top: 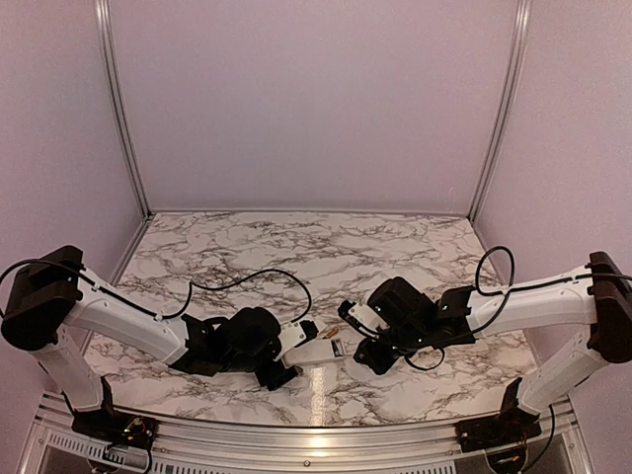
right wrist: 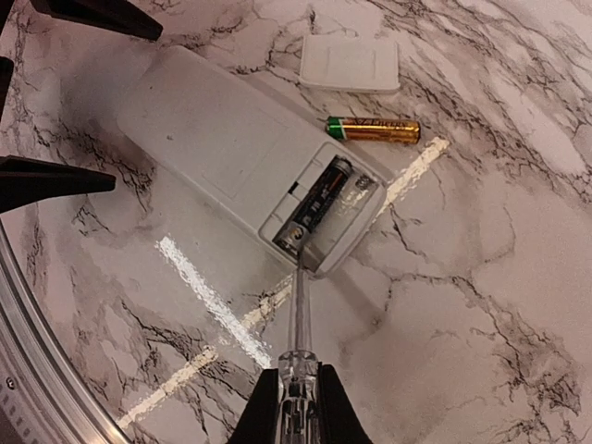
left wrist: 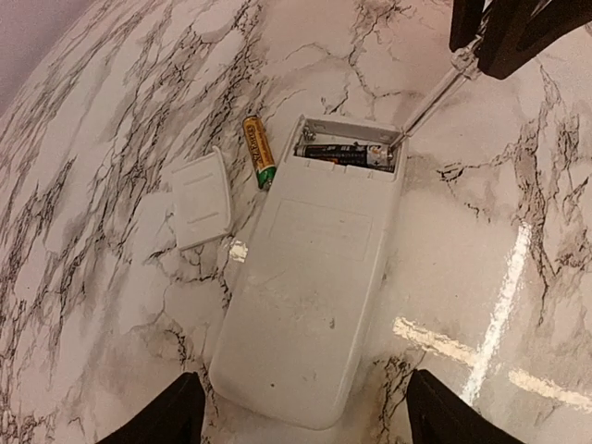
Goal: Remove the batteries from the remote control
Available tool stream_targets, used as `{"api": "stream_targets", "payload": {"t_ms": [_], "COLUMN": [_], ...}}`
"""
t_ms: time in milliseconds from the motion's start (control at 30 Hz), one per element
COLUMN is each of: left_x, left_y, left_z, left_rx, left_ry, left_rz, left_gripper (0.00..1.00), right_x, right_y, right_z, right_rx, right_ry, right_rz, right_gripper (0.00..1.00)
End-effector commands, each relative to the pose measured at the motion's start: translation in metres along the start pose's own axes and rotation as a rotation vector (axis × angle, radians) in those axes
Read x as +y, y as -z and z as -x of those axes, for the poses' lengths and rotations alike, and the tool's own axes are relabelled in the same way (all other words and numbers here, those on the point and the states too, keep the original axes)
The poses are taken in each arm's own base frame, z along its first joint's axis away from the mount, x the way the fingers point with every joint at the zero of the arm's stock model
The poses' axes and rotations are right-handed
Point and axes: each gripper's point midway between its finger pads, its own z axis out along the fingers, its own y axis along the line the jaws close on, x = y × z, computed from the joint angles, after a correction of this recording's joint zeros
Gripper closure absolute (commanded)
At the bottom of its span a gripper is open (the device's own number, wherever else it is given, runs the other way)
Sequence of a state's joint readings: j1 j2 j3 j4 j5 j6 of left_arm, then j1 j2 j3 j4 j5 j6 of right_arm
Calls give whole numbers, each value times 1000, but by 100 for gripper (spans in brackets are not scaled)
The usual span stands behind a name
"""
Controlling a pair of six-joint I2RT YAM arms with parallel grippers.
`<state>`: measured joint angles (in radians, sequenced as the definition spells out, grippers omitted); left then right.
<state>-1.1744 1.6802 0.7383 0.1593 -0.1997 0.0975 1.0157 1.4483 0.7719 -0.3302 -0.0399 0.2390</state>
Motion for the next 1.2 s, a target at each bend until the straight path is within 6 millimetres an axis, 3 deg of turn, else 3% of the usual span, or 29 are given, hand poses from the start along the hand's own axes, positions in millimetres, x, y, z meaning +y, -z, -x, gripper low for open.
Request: {"api": "stream_targets", "payload": {"t_ms": [0,200,433,633,900,1000,1167], "left_x": [3,4,0,-4,-5,-1,11], "left_y": [-12,-27,-45,-46,-29,-21,-12], "left_z": [2,-4,-16,-15,1,9,15], "left_rx": [20,56,110,99,4,-32,-61], "left_ry": [-75,-43,-37,-41,-42,-48,-64], "left_rz": [-28,-180,-238,-270,-228,-156,-5], "left_gripper": [22,24,30,61,82,92,100], "right_x": [3,3,5,4,-3,-1,5], "right_y": [4,4,3,2,1,5,13], "right_z": [9,7,10,10,15,22,37], "right_rx": [-13,-15,-18,-18,-48,-78,-120], "right_ry": [2,0,7,1,-21,-23,-18], "right_rz": [15,20,24,23,-17,-9,9], "right_gripper": [100,100,100,100,100,100,100]}}
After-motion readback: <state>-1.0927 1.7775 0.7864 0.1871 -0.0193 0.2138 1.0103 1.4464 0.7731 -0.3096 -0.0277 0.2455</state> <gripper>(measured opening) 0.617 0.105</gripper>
